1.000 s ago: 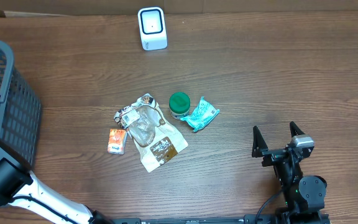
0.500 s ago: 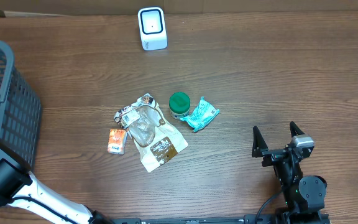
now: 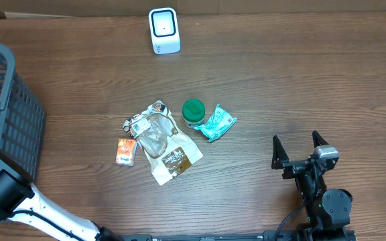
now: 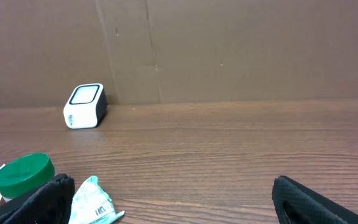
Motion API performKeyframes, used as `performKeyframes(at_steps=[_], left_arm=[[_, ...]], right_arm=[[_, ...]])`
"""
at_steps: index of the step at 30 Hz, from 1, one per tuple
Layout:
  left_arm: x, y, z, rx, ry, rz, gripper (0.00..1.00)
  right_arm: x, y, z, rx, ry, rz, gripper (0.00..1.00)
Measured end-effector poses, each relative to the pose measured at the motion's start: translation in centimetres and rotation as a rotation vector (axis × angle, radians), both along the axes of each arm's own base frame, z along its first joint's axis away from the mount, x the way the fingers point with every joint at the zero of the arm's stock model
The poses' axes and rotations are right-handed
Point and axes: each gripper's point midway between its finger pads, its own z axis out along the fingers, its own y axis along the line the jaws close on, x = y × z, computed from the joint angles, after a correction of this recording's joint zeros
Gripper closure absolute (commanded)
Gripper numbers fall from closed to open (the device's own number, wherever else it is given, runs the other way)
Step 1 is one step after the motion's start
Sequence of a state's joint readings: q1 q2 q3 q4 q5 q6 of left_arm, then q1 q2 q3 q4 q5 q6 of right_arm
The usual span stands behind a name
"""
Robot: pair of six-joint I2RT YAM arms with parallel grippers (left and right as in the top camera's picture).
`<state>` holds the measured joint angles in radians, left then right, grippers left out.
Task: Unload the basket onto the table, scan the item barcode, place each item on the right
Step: 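Grasp the Kleenex tissue pack in the basket with the left gripper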
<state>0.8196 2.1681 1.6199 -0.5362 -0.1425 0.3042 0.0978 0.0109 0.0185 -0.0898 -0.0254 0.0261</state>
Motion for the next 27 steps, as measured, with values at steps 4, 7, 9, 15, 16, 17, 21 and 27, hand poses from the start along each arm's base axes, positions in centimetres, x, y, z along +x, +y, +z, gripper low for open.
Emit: performKeyframes(at_steps=[4,7,9,15,16,17,21,27], left_arm=[[-0.7,-0.5,0.0,-0.028,0.020,0.037,0.96],[-0.9,-1.5,0.4,-0.056,0.018,0.076,0.96],[-1.2,-2.4,0.9,-0.080,0.010,0.095,0.96],[0.5,-4.8,9.8,-0.044,-0.211,0.116,0.96],[0.7,-5.2,12.3,-0.020,-0.261,0.112,0.96],[0.7,-5.8,15.2,0.007,-0.320,0.104,0.96],[-0.3,-7.4,23.5,0.098,-0.484,0.098,0.91],[-0.8,-7.3,20.3,0.024,-0.408,0.156,0.50]], right_arm=[[0.0,0.0,0.0,0.000,0.000,0.000,0.00],[0.0,0.0,0.0,0.000,0.000,0.000,0.00],[0.0,0.0,0.0,0.000,0.000,0.000,0.00],[0.0,0.0,0.0,0.000,0.001,0.000,0.00],[0.0,0.0,0.0,0.000,0.000,0.000,0.00],[0.0,0.0,0.0,0.000,0.000,0.000,0.00],[0.0,0.0,0.0,0.000,0.000,0.000,0.00],[0.0,0.0,0.0,0.000,0.000,0.000,0.00]])
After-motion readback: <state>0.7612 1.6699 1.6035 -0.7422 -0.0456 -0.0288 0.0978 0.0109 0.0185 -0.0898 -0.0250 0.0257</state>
